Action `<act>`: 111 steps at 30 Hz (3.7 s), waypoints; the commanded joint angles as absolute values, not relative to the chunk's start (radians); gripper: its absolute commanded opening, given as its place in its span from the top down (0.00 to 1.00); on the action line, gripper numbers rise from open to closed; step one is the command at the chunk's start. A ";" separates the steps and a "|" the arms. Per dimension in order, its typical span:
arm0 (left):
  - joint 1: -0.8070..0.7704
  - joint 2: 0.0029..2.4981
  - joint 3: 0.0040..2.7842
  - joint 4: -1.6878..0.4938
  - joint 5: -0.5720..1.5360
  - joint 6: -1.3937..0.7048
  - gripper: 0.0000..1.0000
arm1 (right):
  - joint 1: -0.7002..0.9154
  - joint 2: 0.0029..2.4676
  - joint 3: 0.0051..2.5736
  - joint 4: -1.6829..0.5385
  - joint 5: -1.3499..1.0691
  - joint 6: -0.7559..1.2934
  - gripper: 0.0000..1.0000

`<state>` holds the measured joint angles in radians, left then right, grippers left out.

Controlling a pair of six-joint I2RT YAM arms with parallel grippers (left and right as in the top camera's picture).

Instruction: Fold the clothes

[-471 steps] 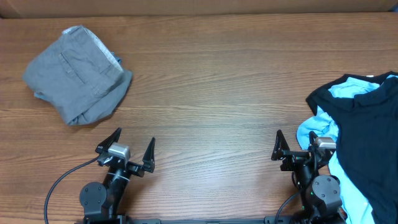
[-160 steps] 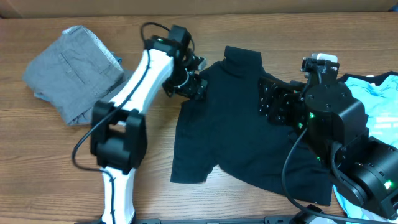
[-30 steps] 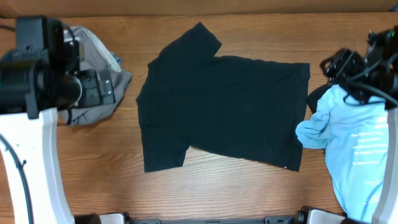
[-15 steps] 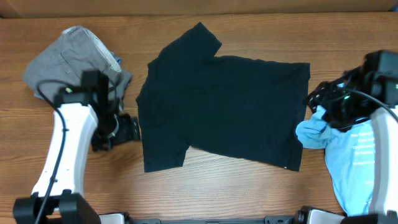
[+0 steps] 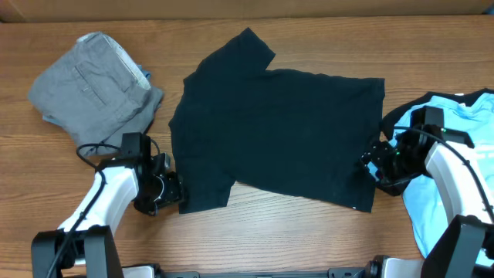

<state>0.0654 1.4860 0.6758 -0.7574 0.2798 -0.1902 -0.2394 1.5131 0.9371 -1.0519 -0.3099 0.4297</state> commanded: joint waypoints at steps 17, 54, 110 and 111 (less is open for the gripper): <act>-0.015 1.512 0.590 -0.714 0.399 -0.264 0.63 | -0.237 1.507 0.871 -0.985 -0.232 0.532 0.24; 0.113 1.510 0.873 -0.939 0.329 -0.270 0.96 | -0.237 1.508 0.638 -0.892 -0.176 0.755 0.65; 0.113 1.510 0.875 -0.945 0.333 -0.268 0.89 | -0.237 1.359 0.577 -0.991 -0.202 0.759 0.43; 0.113 1.510 0.875 -0.945 0.333 -0.269 0.89 | -0.237 1.359 0.562 -0.985 -0.194 0.785 0.42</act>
<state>0.1093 1.5059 0.8555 -0.9436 0.3397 -0.2852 -0.2405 1.3705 0.6010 -0.9932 -0.2222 0.7338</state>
